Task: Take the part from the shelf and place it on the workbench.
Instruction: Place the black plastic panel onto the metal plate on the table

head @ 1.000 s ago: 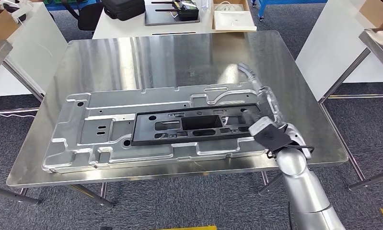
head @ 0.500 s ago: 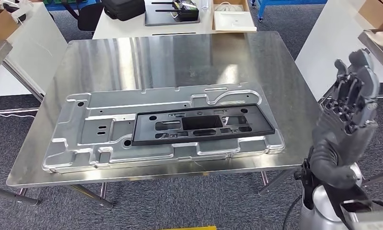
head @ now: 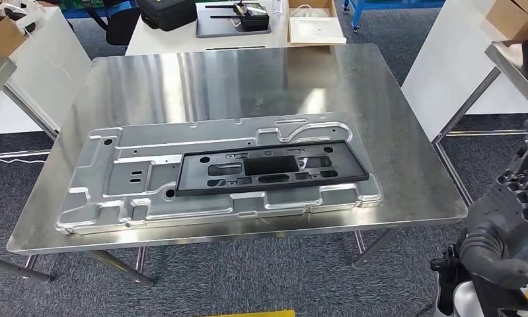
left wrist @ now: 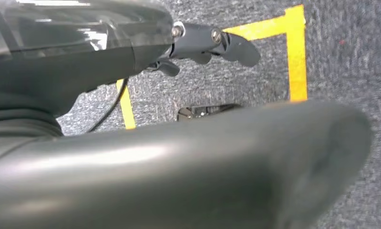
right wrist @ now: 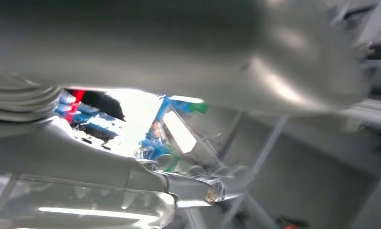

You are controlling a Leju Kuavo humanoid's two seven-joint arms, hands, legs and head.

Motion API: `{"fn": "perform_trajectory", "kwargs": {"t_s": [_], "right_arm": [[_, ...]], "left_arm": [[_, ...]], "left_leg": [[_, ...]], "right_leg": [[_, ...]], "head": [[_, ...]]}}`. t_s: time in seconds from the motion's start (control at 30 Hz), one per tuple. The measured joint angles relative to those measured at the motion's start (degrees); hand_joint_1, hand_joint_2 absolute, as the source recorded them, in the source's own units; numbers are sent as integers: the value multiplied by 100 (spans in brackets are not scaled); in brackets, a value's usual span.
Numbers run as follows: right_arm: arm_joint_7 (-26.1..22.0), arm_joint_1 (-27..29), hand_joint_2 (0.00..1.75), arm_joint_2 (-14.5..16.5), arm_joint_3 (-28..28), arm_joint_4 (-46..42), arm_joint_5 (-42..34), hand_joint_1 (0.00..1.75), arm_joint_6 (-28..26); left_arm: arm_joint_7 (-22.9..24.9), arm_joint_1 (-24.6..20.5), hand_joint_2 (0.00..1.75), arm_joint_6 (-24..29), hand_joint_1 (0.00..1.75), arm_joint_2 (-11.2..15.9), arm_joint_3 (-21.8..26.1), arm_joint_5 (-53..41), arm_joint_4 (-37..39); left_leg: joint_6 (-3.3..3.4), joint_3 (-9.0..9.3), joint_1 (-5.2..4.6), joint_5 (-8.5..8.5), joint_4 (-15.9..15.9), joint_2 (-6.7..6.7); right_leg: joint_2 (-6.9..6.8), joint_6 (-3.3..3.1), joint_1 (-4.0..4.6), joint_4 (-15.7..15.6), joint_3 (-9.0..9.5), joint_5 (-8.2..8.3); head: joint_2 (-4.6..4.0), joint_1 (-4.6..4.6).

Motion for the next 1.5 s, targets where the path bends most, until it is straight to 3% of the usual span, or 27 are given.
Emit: {"fn": "perform_trajectory", "kwargs": {"t_s": [0.07,0.1,0.2,0.23,0.27,0.3,0.4,0.47,0.53,0.6,0.67,0.73,0.77,0.8,0.83,0.9,0.97,1.0,1.07,1.13,1.23,1.27,1.3,1.33,1.4,1.47,1.5], "right_arm": [[-12,9,0,45,-257,10,-22,0,9],[-16,11,0,67,-397,25,-44,0,22],[-20,16,0,137,-865,133,-71,0,52],[-9,18,0,158,-1044,199,-65,0,58],[15,20,0,178,-1238,286,-69,0,77],[42,21,0,197,-1460,397,-85,0,114],[61,16,0,225,-2184,806,-157,0,306],[16,9,0,234,-2625,1073,-168,0,425],[-34,11,0,254,-2989,1333,-157,0,510],[-74,20,0,288,-3295,1567,-140,0,562],[-94,28,0,327,-3514,1762,-121,0,602],[-97,54,0,374,-3649,1938,-89,0,642],[-99,75,0,402,-3693,2014,-69,0,654],[-100,96,0,430,-3726,2082,-48,0,663],[-102,117,0,455,-3749,2137,-22,0,669],[-99,153,0,499,-3767,2221,54,0,693],[-89,192,0,539,-3762,2288,143,0,714],[-75,214,0,557,-3759,2324,188,0,716],[-44,262,0,600,-3756,2407,264,0,704],[-5,295,0,653,-3754,2490,331,0,685],[58,344,0,729,-3753,2629,454,0,648],[91,360,0,752,-3753,2694,524,0,639],[135,375,0,779,-3754,2779,620,0,633],[179,388,0,807,-3761,2893,744,0,631],[226,407,0,864,-3804,3181,1040,0,631],[213,400,0,905,-3887,3511,1365,0,632],[203,385,0,916,-3930,3674,1522,0,632]], "left_arm": [[-3,7,0,0,0,0,3,-9,0],[-4,10,0,0,0,0,4,-14,0],[-9,15,0,0,0,0,8,-23,1],[-11,18,0,-1,0,0,8,-24,1],[-13,22,0,-1,0,1,9,-25,1],[-16,25,0,-1,0,4,10,-26,1],[-28,25,0,0,0,15,18,-38,-1],[-36,26,0,-1,0,17,29,-42,-2],[-37,32,0,-1,0,19,43,-43,-2],[-42,31,0,2,0,24,55,-43,-8],[-48,30,0,4,0,32,71,-44,-16],[-50,33,0,4,0,38,93,-46,-20],[-50,35,0,4,0,38,102,-46,-20],[-50,37,0,5,0,39,108,-44,-20],[-50,37,0,5,0,39,111,-39,-20],[-50,37,0,8,0,39,119,-26,-20],[-50,34,0,9,0,39,129,-14,-20],[-50,34,0,11,0,39,135,-8,-20],[-50,40,0,14,0,40,148,2,-20],[-49,51,0,16,0,41,164,16,-20],[-48,54,0,17,0,39,198,57,-20],[-48,54,0,19,0,38,212,72,-20],[-48,54,0,23,0,38,228,89,-20],[-45,54,0,30,0,39,249,109,-20],[-36,50,0,45,0,36,284,141,-22],[-26,41,0,52,0,20,304,159,-25],[-22,39,0,55,0,13,320,164,-26]], "left_leg": [[-57,-27,14,-22,29,-6],[-73,-68,24,-132,132,-5],[-81,-383,17,-804,1087,-1],[-80,-473,11,-967,1430,-2],[-76,-482,9,-1019,1603,-2],[-69,-384,7,-955,1546,-2],[-45,334,0,-539,397,-12],[-26,557,-27,-463,-44,-39],[37,500,-60,-419,-43,-58],[149,411,-61,-324,-53,-40],[239,284,-60,-209,-65,-13],[276,132,-87,-102,-56,8],[284,56,-102,-50,-51,18],[287,-14,-115,-2,-46,25],[284,-74,-126,42,-42,29],[257,-160,-145,117,-34,30],[203,-208,-159,194,-31,31],[171,-225,-160,235,-34,32],[107,-253,-150,289,-34,28],[60,-340,-140,49,162,20],[17,-583,-107,-748,1182,16],[0,-613,-92,-862,1497,16],[-16,-574,-74,-836,1650,17],[-33,-438,-53,-691,1577,17],[-81,65,3,-379,877,17],[-104,518,26,-350,98,-15],[-96,608,25,-398,-92,-36]], "right_leg": [[-15,-90,-9,0,-57,24],[-26,-137,-14,-7,-84,48],[-66,-241,-10,-11,-196,136],[-75,-255,1,-9,-242,171],[-80,-258,9,-6,-288,206],[-81,-253,13,-1,-333,241],[-81,-182,9,29,-445,335],[-81,-102,12,35,-478,404],[-80,-16,8,-1,-485,496],[-79,42,-2,56,-531,390],[-79,57,7,481,-661,-84],[-79,58,21,1196,-815,-561],[-79,55,23,1452,-829,-637],[-79,50,25,1528,-760,-588],[-79,40,30,1385,-591,-448],[-79,-7,60,612,-23,-203],[-78,-66,106,-91,421,-191],[-78,-93,127,-240,494,-226],[-85,-156,118,-280,437,-177],[-98,-244,78,-299,325,-80],[-108,-299,60,-298,138,66],[-109,-296,59,-292,77,114],[-110,-287,55,-284,15,158],[-110,-271,45,-270,-47,199],[-109,-220,22,-215,-161,258],[-108,-153,32,-134,-252,311],[-108,-119,46,-107,-284,349]], "head": [[0,-1],[0,-1],[0,-2],[0,-1],[0,-1],[0,-1],[0,-2],[0,-1],[0,-1],[0,1],[0,3],[0,4],[0,4],[0,4],[0,4],[0,4],[0,3],[0,2],[0,2],[0,0],[0,-8],[0,-8],[0,-8],[0,-8],[0,-9],[0,-8],[0,-8]]}}
